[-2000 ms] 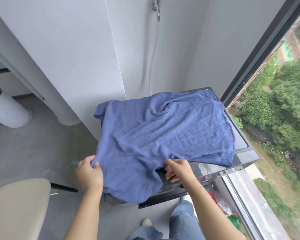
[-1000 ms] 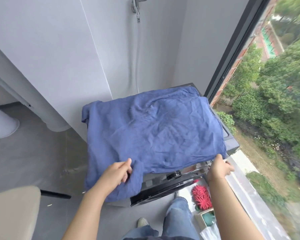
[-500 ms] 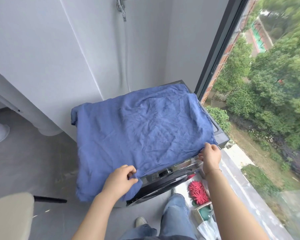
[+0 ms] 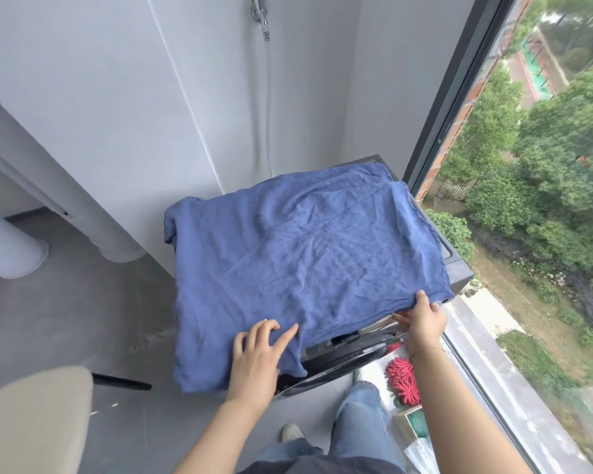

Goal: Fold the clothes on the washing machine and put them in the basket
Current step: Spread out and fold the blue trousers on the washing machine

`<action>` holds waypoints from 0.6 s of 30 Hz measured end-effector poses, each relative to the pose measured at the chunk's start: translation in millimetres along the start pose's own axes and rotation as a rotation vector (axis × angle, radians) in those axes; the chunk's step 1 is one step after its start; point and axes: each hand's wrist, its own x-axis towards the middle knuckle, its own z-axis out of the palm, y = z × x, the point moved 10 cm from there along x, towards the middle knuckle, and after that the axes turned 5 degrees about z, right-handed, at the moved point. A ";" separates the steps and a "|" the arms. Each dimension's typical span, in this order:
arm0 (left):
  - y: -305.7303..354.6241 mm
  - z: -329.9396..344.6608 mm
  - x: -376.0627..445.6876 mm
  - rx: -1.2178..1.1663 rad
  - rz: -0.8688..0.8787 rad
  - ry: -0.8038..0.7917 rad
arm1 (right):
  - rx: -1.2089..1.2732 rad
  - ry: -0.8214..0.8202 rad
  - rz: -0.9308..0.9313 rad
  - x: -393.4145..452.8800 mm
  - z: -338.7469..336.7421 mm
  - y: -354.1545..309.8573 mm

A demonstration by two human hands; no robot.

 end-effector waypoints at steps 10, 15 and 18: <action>-25.1 -30.2 39.8 -0.241 -0.077 -0.261 | -0.093 0.099 -0.216 -4.6 -7.6 -58.0; -42.4 -58.7 93.6 -0.320 -0.130 -0.406 | -0.130 0.041 -0.300 8.1 32.8 -107.3; -58.8 -78.9 122.8 -0.301 -0.164 -0.379 | -0.196 -0.027 -0.312 16.6 59.8 -127.6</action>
